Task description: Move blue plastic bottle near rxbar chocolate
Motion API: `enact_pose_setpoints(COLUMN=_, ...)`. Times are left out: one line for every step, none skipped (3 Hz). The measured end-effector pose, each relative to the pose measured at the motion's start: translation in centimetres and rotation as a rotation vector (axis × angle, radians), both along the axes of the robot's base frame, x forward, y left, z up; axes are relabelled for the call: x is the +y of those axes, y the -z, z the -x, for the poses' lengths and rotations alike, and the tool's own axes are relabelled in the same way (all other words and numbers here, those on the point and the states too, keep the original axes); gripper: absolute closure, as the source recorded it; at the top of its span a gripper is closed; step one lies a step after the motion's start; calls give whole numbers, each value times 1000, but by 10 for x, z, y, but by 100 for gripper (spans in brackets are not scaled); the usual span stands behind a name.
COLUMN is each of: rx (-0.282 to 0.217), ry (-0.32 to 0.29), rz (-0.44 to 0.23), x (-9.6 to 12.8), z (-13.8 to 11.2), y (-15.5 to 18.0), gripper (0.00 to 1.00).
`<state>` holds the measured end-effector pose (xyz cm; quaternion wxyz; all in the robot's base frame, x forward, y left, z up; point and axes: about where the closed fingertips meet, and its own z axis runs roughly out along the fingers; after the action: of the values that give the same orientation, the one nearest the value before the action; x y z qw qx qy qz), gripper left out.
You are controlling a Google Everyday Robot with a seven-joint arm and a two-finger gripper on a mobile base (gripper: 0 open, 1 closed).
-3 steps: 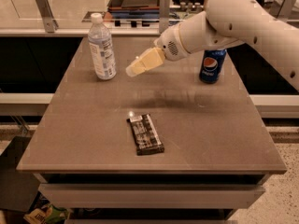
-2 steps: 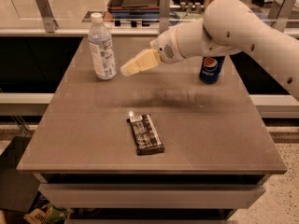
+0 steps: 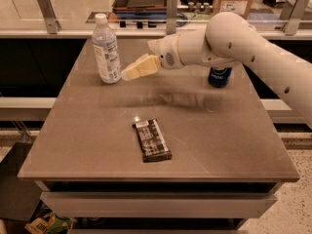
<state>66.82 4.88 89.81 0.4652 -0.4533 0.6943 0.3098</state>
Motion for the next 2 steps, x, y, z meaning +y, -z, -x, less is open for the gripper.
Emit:
enact_pose_setpoints(rx=-8, ry=-5, rz=2, x=1, z=0, y=1, gripper=0)
enact_pose_setpoints(rx=-11, ry=41, rz=22, x=6, z=-6, y=4, gripper=0)
